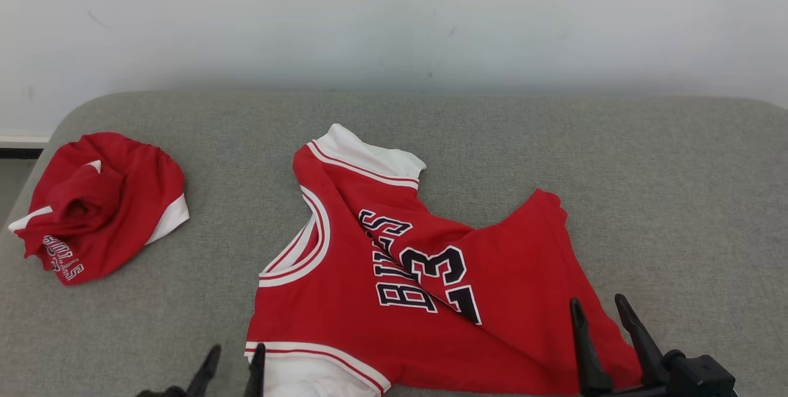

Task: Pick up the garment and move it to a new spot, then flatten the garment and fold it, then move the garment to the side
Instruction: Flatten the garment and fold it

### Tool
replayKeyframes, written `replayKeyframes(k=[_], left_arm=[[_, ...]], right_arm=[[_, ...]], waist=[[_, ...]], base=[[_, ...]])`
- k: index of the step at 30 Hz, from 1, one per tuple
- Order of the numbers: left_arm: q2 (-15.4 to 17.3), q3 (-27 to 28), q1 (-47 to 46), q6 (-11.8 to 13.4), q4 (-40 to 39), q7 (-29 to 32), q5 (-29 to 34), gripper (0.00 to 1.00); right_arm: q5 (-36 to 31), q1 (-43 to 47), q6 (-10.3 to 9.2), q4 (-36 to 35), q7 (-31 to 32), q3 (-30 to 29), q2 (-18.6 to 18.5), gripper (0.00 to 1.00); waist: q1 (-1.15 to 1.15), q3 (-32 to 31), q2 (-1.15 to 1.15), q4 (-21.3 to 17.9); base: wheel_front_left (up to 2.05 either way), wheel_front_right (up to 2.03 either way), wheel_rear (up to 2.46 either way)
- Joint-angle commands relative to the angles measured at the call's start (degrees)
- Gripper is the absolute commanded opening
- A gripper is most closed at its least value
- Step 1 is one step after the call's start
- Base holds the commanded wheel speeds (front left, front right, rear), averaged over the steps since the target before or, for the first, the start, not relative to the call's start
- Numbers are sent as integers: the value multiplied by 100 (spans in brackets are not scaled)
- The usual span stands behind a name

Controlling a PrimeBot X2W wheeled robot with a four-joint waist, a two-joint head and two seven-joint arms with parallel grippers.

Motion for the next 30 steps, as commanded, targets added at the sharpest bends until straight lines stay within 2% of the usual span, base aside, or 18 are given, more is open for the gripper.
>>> replayKeyframes(k=[1, 6, 14, 30], left_arm=[[-32, 111, -77, 40, -121, -26, 91, 100], [-240, 706, 31, 121, -563, -22, 429, 100], [-441, 1386, 226, 44, -770, -23, 931, 100], [-633, 1882, 397, -185, -712, -24, 1439, 100]], right_arm=[[-33, 20, -16, -11, -2, -6, -25, 100], [-85, 64, -16, -38, -2, 25, -41, 100], [-145, 166, -16, -89, -2, -9, -99, 100], [-165, 458, -16, -160, -2, -75, -175, 100]], waist=[[0, -42, 0, -54], [0, -122, 0, -203], [0, -282, 0, -405], [0, -474, 0, -489]], base=[[0, 0, 0], [0, 0, 0], [0, 0, 0], [0, 0, 0]])
